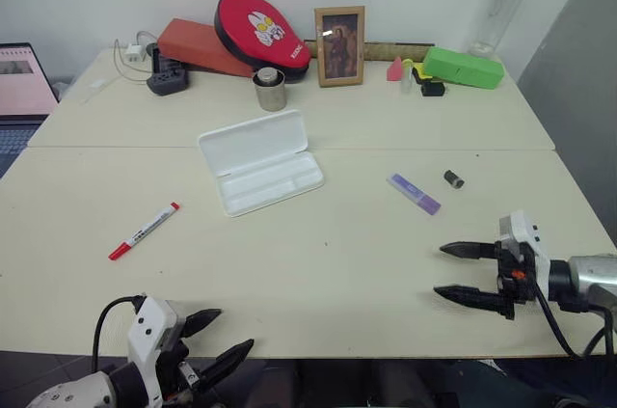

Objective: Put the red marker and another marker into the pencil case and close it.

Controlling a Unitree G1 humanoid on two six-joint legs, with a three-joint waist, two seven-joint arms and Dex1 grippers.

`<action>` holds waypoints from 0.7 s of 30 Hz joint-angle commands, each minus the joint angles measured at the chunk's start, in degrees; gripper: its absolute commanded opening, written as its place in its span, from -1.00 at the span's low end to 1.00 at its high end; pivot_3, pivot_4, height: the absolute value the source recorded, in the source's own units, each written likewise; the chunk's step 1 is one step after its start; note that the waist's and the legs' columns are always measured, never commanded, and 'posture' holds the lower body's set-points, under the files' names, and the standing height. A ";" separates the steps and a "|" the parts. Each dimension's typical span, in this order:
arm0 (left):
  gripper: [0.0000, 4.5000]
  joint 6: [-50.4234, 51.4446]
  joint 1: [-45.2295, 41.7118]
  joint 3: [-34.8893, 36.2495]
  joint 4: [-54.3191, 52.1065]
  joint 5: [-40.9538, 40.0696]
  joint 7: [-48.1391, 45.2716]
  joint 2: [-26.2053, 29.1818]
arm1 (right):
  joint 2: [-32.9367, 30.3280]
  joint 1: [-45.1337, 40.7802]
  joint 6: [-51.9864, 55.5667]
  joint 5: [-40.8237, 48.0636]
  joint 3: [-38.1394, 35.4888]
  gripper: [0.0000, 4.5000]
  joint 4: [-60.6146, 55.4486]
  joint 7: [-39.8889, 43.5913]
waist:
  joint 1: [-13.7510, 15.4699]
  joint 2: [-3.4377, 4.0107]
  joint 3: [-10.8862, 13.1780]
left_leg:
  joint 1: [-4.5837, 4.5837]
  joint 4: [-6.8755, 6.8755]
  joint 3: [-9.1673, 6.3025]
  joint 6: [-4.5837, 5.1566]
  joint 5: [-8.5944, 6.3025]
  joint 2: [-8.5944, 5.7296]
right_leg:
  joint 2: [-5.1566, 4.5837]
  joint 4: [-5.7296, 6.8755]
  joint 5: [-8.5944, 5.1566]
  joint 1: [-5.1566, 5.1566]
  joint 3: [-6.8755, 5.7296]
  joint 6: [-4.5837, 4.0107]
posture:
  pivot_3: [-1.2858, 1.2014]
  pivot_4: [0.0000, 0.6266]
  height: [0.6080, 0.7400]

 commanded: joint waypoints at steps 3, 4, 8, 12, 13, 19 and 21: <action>1.00 -0.15 -0.21 0.57 -0.43 -1.58 -0.93 -0.41 | -0.38 -0.22 -0.88 0.16 -1.49 0.97 -1.26 0.61 | -0.01 0.00 0.00 | 0.04 0.02 0.04 0.00 0.00 0.00 | 0.00 0.03 0.01 0.02 0.01 0.03 | 0.03 -0.52 1.00; 1.00 -0.28 -0.24 0.41 -0.48 -0.68 -0.49 -0.25 | -0.35 -0.31 -0.85 0.17 -1.52 0.97 -1.15 0.63 | -0.01 0.00 0.00 | 0.05 0.03 0.05 0.00 0.00 0.00 | 0.00 0.03 0.01 0.04 0.01 0.03 | 0.03 -0.52 1.00; 1.00 -0.23 -0.64 0.36 -0.30 -1.10 -0.67 -0.23 | -0.53 -0.19 -1.01 -0.08 -1.36 0.97 -1.02 0.99 | -0.01 0.00 0.00 | 0.07 0.04 0.05 0.00 0.00 0.00 | 0.00 0.02 0.01 0.08 0.00 0.03 | 0.03 -0.52 1.00; 1.00 -0.32 -1.03 0.03 -0.28 -0.77 -0.62 -0.15 | -0.66 0.02 -1.18 -0.11 -1.41 0.97 -1.08 1.39 | -0.01 0.00 0.00 | 0.07 0.04 0.06 0.00 0.00 0.00 | 0.01 0.02 0.02 0.08 0.00 0.03 | 0.03 -0.52 1.00; 1.00 -0.30 -1.21 0.05 -0.22 -0.86 -0.63 -0.17 | -0.68 0.07 -1.23 -0.15 -1.43 0.97 -1.03 1.45 | -0.01 0.00 0.00 | 0.07 0.04 0.06 0.00 0.00 0.00 | 0.01 0.02 0.02 0.08 0.00 0.02 | 0.03 -0.52 1.00; 1.00 -0.17 -1.66 -0.17 -0.14 -0.85 -0.74 -0.06 | -0.65 0.36 -1.46 -0.25 -1.59 0.97 -0.98 1.72 | -0.01 0.00 -0.01 | 0.10 0.05 0.07 0.00 0.00 0.00 | 0.02 0.04 0.04 0.11 0.00 0.00 | 0.03 -0.52 1.00; 1.00 -0.10 -1.82 -0.13 -0.09 -0.93 -0.73 -0.04 | -0.63 0.62 -1.53 -0.21 -1.74 0.97 -1.13 1.83 | -0.01 0.00 -0.01 | 0.11 0.05 0.07 0.00 0.00 0.00 | 0.02 0.04 0.04 0.12 0.01 0.00 | 0.03 -0.52 1.00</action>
